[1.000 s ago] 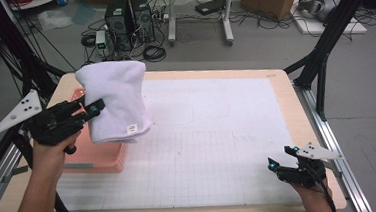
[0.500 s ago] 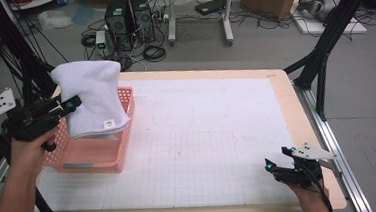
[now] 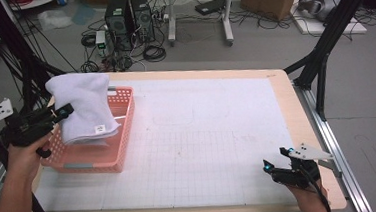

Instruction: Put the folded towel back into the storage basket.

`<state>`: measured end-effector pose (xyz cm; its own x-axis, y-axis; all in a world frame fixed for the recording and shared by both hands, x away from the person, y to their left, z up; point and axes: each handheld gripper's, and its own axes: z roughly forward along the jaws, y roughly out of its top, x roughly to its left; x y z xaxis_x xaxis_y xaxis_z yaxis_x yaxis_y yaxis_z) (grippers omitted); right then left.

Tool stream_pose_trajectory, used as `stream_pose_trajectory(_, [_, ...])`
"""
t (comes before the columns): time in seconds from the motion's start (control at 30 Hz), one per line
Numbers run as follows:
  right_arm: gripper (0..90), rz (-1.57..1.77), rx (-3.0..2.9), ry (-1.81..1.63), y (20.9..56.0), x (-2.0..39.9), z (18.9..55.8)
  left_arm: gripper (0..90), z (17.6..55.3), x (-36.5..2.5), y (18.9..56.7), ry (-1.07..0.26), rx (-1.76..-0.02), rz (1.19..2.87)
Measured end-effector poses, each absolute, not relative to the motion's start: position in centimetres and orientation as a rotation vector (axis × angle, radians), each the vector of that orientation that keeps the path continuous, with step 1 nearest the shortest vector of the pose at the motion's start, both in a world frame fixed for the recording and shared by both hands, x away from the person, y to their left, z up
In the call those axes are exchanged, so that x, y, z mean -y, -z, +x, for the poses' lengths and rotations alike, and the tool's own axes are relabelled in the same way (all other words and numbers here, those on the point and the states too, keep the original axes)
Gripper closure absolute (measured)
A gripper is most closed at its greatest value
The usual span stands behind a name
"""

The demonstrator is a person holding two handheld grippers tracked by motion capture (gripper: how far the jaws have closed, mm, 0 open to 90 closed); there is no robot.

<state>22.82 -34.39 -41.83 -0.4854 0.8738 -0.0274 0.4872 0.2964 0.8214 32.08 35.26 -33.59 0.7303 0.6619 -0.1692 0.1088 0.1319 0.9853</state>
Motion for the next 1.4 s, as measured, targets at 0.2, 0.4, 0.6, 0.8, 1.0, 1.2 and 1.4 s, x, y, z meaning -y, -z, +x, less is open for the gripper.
stream_pose_trajectory(0.2, [24.1, 1.198, -2.099, -1.058, 41.9, 34.2, 22.8, 71.9, 32.3, -35.8, 34.4, -0.440, -0.716, 1.417])
stream_pose_trajectory(0.4, [24.1, 1.189, -2.098, -1.062, 41.8, 34.2, 22.8, 71.8, 32.7, -35.7, 35.6, -0.412, -0.736, 1.424])
stream_pose_trajectory(0.6, [24.1, 1.187, -2.102, -1.062, 41.8, 34.0, 22.8, 71.8, 33.3, -34.9, 36.1, -0.392, -0.730, 1.444])
stream_pose_trajectory(0.8, [24.1, 1.182, -2.110, -1.062, 41.8, 33.9, 22.7, 71.7, 33.9, -34.5, 36.4, -0.372, -0.730, 1.447])
stream_pose_trajectory(1.0, [24.1, 1.180, -2.110, -1.058, 41.9, 34.0, 22.8, 71.7, 34.2, -33.8, 36.5, -0.347, -0.694, 1.433])
stream_pose_trajectory(1.2, [24.1, 1.191, -2.115, -1.052, 42.0, 33.8, 22.8, 71.3, 34.7, -33.3, 36.8, -0.314, -0.709, 1.453])
stream_pose_trajectory(1.4, [24.1, 1.192, -2.115, -1.056, 42.0, 33.7, 22.8, 70.6, 35.3, -33.1, 37.5, -0.263, -0.781, 1.522])
